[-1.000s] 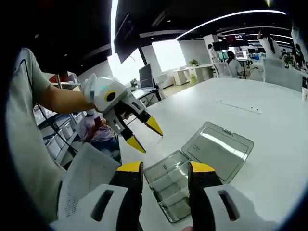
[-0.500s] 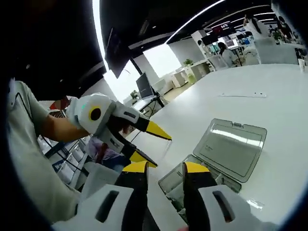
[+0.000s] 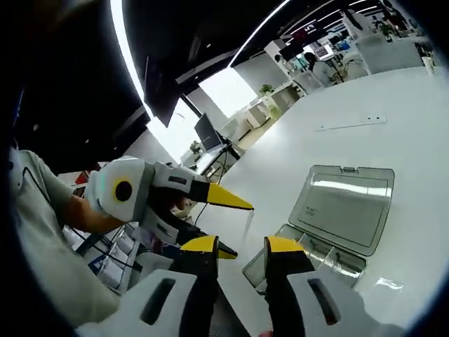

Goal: Insert the divider into the dual guide fixture by aligning both edges with the guide slots and pushing it downward to the bottom, including one-sided entry, uneven engagement, binding, and posture correction.

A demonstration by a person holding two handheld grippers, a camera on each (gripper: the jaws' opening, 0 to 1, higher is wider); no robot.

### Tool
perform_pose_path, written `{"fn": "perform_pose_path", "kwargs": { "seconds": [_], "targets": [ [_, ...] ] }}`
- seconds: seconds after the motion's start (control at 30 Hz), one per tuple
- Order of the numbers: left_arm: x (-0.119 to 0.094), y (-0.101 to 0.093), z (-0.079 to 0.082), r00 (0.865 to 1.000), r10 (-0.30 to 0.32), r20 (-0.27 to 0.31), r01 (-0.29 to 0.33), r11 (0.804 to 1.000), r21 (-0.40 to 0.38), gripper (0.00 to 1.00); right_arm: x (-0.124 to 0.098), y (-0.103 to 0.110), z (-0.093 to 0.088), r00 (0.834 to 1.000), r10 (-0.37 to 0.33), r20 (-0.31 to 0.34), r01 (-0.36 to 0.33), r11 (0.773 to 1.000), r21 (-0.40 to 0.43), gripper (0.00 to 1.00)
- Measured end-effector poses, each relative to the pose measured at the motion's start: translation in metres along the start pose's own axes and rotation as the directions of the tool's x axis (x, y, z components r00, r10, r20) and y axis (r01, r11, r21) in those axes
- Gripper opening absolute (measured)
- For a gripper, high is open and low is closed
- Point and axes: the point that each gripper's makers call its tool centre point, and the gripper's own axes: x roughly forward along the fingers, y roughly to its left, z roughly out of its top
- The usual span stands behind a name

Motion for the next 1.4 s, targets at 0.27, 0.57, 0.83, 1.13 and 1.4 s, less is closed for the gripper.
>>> {"fn": "perform_pose_path", "kwargs": {
  "seconds": [0.27, 0.57, 0.83, 1.13, 1.4],
  "targets": [
    [0.001, 0.001, 0.006, 1.0, 0.025, 0.01, -0.025, 1.0, 0.017, 0.28, 0.002, -0.001, -0.003, 1.0, 0.0, -0.002, 0.0, 1.0, 0.017, 0.16],
    [0.003, 0.002, 0.012, 0.999, 0.036, 0.019, -0.037, 0.999, 0.024, 0.28, 0.003, -0.002, -0.003, 1.0, 0.007, -0.004, -0.007, 0.999, 0.043, 0.13],
    [0.005, -0.001, 0.013, 0.999, 0.035, 0.017, -0.035, 0.999, 0.033, 0.28, 0.003, -0.004, -0.005, 1.0, 0.001, -0.011, 0.0, 0.999, 0.043, 0.04],
    [0.006, 0.0, 0.016, 0.999, 0.034, 0.021, -0.034, 0.999, 0.034, 0.28, 0.002, -0.006, -0.009, 1.0, 0.001, -0.023, 0.0, 0.998, 0.055, 0.02],
    [0.009, -0.001, 0.018, 0.999, 0.035, 0.023, -0.035, 0.999, 0.035, 0.28, -0.001, -0.007, -0.01, 1.0, 0.008, -0.024, -0.007, 0.997, 0.073, 0.0]
  ]
}}
